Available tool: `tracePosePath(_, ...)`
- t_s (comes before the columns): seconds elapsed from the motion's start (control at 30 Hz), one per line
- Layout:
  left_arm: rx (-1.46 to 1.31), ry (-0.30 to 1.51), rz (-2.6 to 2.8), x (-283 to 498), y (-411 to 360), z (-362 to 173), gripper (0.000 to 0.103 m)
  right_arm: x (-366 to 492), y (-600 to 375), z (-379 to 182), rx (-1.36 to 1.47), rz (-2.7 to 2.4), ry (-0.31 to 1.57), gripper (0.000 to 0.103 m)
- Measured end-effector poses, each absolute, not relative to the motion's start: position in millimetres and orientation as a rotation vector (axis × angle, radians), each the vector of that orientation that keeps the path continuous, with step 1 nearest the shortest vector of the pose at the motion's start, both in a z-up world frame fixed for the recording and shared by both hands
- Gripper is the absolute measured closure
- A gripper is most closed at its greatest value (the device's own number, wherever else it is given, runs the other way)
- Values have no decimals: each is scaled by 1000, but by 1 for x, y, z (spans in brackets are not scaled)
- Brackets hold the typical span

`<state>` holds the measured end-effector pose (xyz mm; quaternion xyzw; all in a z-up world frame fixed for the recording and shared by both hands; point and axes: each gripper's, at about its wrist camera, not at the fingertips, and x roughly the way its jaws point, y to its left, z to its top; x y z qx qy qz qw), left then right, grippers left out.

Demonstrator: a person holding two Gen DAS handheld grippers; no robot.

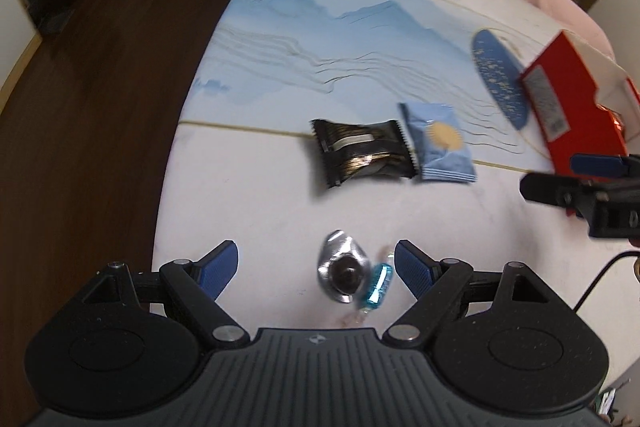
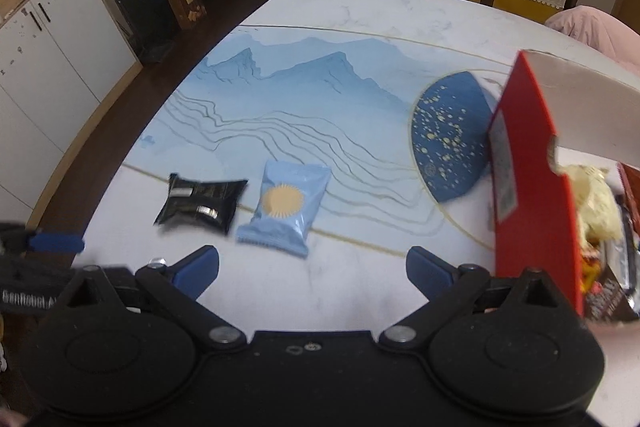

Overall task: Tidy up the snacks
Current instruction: 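Move both grippers back to the last snacks on the mat, then grasp the blue sun-print packet with right gripper while left grasps foil chocolate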

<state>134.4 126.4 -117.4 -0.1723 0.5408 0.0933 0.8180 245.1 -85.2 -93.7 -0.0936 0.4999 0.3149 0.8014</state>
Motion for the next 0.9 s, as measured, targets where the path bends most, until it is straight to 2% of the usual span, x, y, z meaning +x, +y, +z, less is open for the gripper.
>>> tracePosePath(0.13, -457, 1197, 248, 136, 137, -131, 18, 260, -64, -108, -233, 676, 1085, 4)
tracePosePath(0.37, -469, 1218, 288, 139, 134, -141, 18, 273, -40, -135, -312, 694, 1139, 15)
tracePosePath(0.53, -443, 1230, 281, 143, 124, -145, 25, 274, -30, -140, -343, 723, 1136, 18)
tracePosePath(0.63, -435, 1245, 280, 145, 119, -149, 34, 275, -25, -142, -368, 731, 1130, 21)
tracePosePath(0.77, -407, 1243, 272, 145, 111, -149, 34, 278, -22, -145, -375, 746, 1130, 23)
tracePosePath(0.9, -370, 1239, 280, 149, 104, -150, 35, 278, -16, -152, -406, 753, 1146, 30)
